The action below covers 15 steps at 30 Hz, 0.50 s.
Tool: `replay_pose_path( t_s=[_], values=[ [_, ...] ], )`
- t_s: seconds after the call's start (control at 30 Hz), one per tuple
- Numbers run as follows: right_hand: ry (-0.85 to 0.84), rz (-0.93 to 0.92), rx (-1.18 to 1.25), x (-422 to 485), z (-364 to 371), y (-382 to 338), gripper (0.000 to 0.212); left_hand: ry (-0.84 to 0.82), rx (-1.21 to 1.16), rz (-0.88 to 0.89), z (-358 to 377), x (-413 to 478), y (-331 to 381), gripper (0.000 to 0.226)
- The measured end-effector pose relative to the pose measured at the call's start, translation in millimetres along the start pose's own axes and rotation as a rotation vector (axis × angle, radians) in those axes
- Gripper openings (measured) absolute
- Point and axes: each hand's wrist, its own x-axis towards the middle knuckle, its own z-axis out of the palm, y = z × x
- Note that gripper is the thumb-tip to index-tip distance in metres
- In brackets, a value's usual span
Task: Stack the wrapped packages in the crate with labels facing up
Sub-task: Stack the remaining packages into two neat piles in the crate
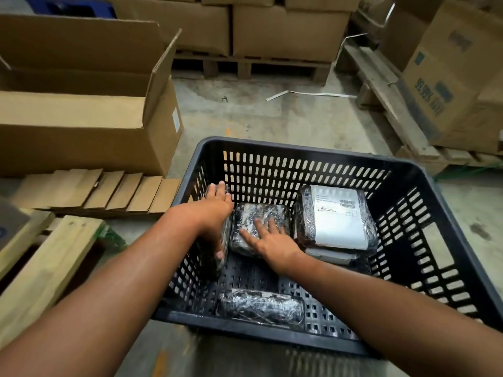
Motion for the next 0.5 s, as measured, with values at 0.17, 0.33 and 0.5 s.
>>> replay_pose_path(
  t_s=[0.17, 0.33, 0.5],
  values=[
    [0.082, -0.110, -0.131, -0.7, -15.3, 0.1, 0.096, -0.011, 0.039, 0.006, 0.9, -1.4, -0.7, 0.151],
    [0.092, -0.094, -0.194, -6.2, -15.5, 6.5, 0.073, 0.024, 0.035, -0.002, 1.9, -0.3, 0.0, 0.145],
    [0.128, -0.130, -0.147, -6.8, -28.1, 1.7, 0.056, 0.040, 0.001, -0.007, 2.6, -2.6, -1.5, 0.148]
  ],
)
